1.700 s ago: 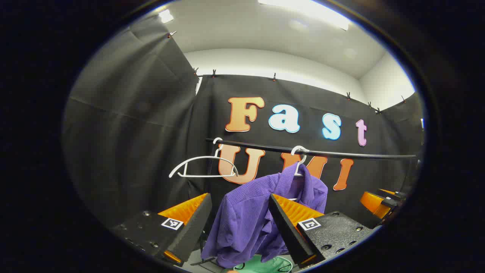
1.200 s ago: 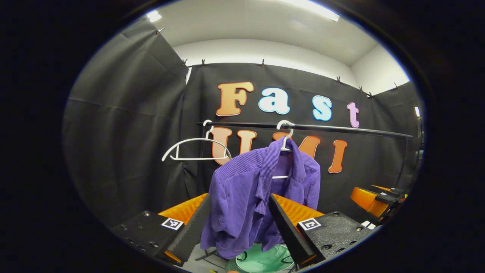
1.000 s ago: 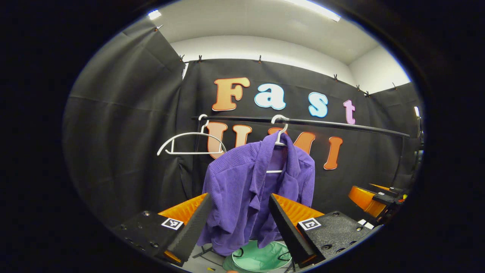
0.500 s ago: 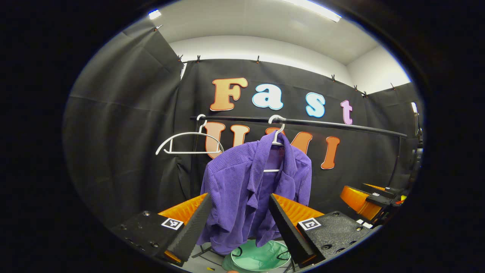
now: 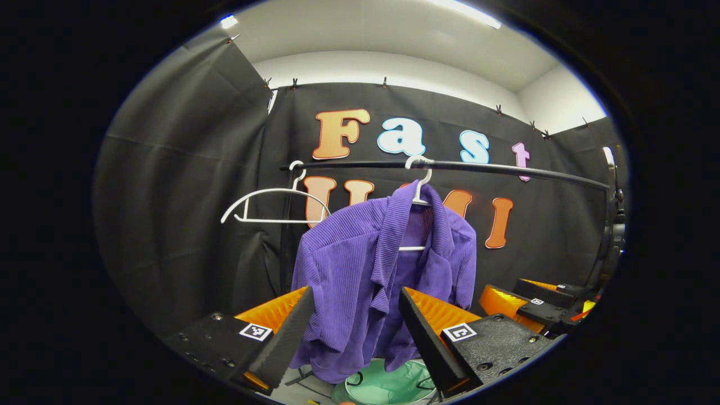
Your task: Grasp the clothes on the hanger with both hands and then place them into the laundry hamper below.
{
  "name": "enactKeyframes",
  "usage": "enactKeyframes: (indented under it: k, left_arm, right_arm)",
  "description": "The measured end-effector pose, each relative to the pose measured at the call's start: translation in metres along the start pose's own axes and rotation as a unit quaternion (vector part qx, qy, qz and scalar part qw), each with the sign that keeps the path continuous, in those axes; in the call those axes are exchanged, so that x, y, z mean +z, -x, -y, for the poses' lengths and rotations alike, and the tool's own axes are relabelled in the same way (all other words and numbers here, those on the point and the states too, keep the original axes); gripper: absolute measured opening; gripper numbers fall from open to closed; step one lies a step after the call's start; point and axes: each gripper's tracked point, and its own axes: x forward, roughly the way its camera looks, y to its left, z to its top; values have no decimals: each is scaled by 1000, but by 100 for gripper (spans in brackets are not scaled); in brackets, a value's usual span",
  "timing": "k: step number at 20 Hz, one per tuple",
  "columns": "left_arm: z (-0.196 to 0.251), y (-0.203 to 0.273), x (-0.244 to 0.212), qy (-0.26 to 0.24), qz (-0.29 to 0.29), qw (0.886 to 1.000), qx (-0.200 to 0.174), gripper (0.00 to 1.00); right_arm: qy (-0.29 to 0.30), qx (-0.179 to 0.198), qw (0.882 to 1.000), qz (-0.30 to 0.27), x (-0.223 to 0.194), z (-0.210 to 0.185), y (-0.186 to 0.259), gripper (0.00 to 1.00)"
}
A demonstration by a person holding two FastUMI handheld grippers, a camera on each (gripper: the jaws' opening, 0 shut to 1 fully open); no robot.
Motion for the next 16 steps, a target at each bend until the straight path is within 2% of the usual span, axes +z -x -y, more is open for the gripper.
enactKeyframes:
  k: [1,2,4,5,7,8,10,11,12,13,14,15,16]
  left_arm:
    - [0,-6,-5,-1,-2,1000,0,99]
    - [0,-11,-9,-4,-3,1000,2,95]
    - [-2,-20,-19,-14,-11,1000,8,95]
    - [-3,-21,-24,-18,-16,1000,12,99]
    - [-5,-26,-31,-17,-25,999,16,99]
    - [-7,-28,-34,-16,-29,999,19,95]
    - [-11,-31,-40,-16,-34,999,24,95]
    - [-12,-32,-42,-18,-36,999,27,95]
    - [-15,-33,-44,-19,-38,999,30,95]
    - [-17,-34,-46,-21,-40,998,32,95]
    - [-19,-34,-47,-21,-42,998,34,95]
    - [-20,-34,-48,-21,-44,998,35,95]
    - [-22,-33,-48,-21,-44,998,37,95]
  right_arm:
    - [1,3,1000,-5,-4,-2,-7,98]
    - [2,5,1000,-8,-8,-2,-14,98]
    - [7,8,1000,-12,-15,-4,-31,98]
    - [10,11,1000,-15,-18,-6,-38,98]
    - [13,15,1000,-21,-26,-9,-53,97]
    - [12,23,999,-22,-29,-13,-63,97]
    - [13,28,999,-21,-33,-16,-78,88]
    - [13,27,999,-23,-36,-15,-87,95]
    - [13,25,999,-27,-40,-14,-93,87]
    - [12,24,999,-31,-42,-16,-101,84]
    - [11,23,999,-32,-44,-16,-107,84]
    - [12,19,999,-32,-47,-17,-114,92]
    - [14,13,999,-34,-50,-15,-119,92]
